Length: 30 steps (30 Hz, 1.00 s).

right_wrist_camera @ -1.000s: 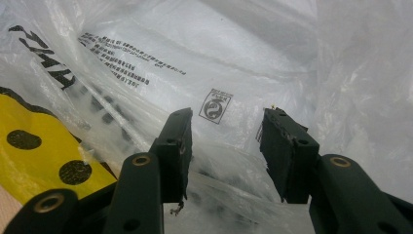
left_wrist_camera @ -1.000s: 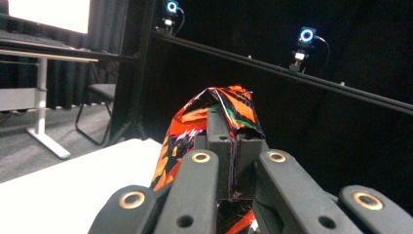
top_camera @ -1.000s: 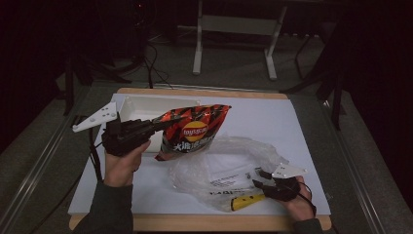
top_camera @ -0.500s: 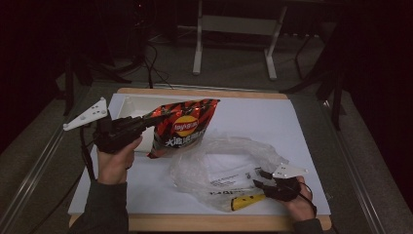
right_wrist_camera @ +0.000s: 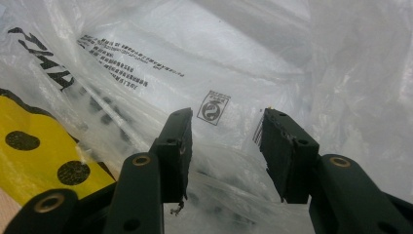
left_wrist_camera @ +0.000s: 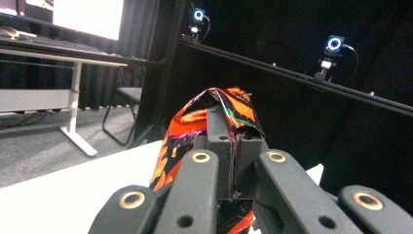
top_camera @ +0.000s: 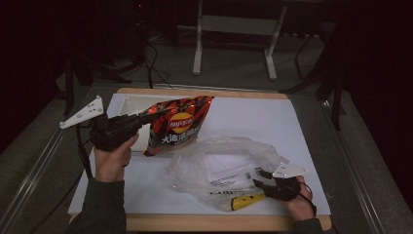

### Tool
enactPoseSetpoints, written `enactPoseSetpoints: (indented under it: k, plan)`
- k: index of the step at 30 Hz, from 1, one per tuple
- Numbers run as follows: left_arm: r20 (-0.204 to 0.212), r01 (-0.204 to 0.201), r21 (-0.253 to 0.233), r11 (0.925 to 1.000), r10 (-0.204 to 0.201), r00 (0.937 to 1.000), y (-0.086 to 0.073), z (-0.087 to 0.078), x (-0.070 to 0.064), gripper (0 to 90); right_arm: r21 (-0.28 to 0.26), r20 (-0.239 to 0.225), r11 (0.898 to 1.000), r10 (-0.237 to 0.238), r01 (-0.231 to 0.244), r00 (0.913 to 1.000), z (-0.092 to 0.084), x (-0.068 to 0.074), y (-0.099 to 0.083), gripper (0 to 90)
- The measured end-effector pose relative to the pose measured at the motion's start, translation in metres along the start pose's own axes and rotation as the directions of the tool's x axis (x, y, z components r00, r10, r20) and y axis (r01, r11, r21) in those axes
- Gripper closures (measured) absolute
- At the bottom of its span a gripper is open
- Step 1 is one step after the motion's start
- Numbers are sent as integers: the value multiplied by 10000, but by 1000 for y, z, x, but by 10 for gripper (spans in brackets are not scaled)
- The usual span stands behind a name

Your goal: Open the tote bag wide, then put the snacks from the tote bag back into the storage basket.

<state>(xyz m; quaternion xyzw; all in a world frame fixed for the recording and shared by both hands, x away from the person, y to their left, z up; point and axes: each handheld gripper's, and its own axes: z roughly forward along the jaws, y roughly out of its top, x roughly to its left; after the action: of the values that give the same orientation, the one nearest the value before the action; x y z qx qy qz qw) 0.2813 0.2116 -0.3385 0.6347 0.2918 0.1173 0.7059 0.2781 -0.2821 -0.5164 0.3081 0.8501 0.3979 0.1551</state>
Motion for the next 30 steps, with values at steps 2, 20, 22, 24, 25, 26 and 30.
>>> enactPoseSetpoints:
  k: [2,20,22,24,25,26,30]
  plan:
    - [-17,-2,-26,10000,2,10000,0,0,1,896,-7,14,10000,20,-20,10000,0,0,0,546]
    - [-194,-53,-36,10000,52,9998,-1,2,7,896,-74,92,10000,33,-33,10000,-2,-1,2,546]
    - [-206,-52,-50,10000,51,9998,-1,2,9,896,-67,86,10000,17,-16,10000,-3,-1,2,546]
    - [-243,-42,-51,10000,40,9997,-1,1,11,896,-69,95,10000,-9,10,10000,-4,-1,2,546]
    - [-264,-16,-66,10000,14,9997,-1,1,11,896,-111,93,9999,-9,10,10000,-4,-1,2,546]
    - [-262,-11,-64,10000,10,9997,-1,1,12,896,-91,100,10000,18,-17,9999,-4,-1,2,546]
    - [-321,5,17,10000,-5,9995,-2,3,15,896,-127,140,9999,21,-19,9999,-5,-2,2,546]
